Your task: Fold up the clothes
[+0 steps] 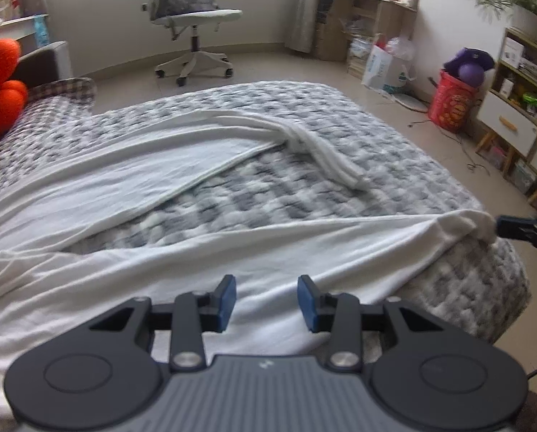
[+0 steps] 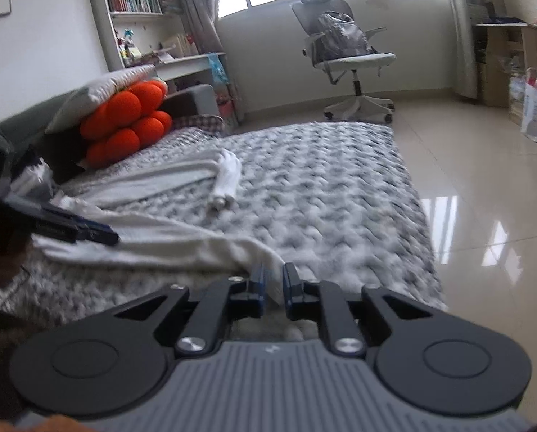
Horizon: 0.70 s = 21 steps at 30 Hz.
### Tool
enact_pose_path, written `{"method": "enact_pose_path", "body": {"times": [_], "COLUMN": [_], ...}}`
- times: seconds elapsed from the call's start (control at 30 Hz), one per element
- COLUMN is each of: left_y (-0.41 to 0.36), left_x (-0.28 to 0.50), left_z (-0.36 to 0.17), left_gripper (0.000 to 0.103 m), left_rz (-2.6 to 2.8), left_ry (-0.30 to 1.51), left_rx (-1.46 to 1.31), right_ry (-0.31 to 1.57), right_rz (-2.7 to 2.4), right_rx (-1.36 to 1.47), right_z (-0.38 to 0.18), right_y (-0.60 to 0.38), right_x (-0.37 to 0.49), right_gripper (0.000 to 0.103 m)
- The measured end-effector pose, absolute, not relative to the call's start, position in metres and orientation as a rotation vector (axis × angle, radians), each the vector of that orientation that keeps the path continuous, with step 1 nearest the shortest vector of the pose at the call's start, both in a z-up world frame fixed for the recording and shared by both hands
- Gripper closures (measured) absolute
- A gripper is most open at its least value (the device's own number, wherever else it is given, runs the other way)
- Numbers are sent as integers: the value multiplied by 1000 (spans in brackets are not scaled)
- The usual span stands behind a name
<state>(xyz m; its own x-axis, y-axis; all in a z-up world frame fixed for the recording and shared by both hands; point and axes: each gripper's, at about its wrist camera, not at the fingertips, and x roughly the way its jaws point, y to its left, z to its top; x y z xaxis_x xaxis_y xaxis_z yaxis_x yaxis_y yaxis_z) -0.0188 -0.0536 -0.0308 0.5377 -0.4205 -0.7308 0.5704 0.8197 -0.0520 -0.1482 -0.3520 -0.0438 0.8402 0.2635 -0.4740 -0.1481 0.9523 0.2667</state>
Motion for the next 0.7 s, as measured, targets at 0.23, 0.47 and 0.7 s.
{"method": "enact_pose_path", "body": {"times": [0.23,0.47,0.7], "left_y": [-85,-106,-110], "left_x": [-30,-36,-38], "left_z": [-29,-32,-34], "left_gripper": [64,65,65], "left_rz": [-751,-866,-911], "left_ry": [783,788,796], "left_rx": [267,292,303], "right_ry": [522,545,564], "right_rz": [247,285,332], "right_rx": [216,138,68], "right_z": [-42,-46,-51], "right_y": [-346,-335,-327], "right_x": [-124,-122,-141], "right_gripper": [58,92,94]}}
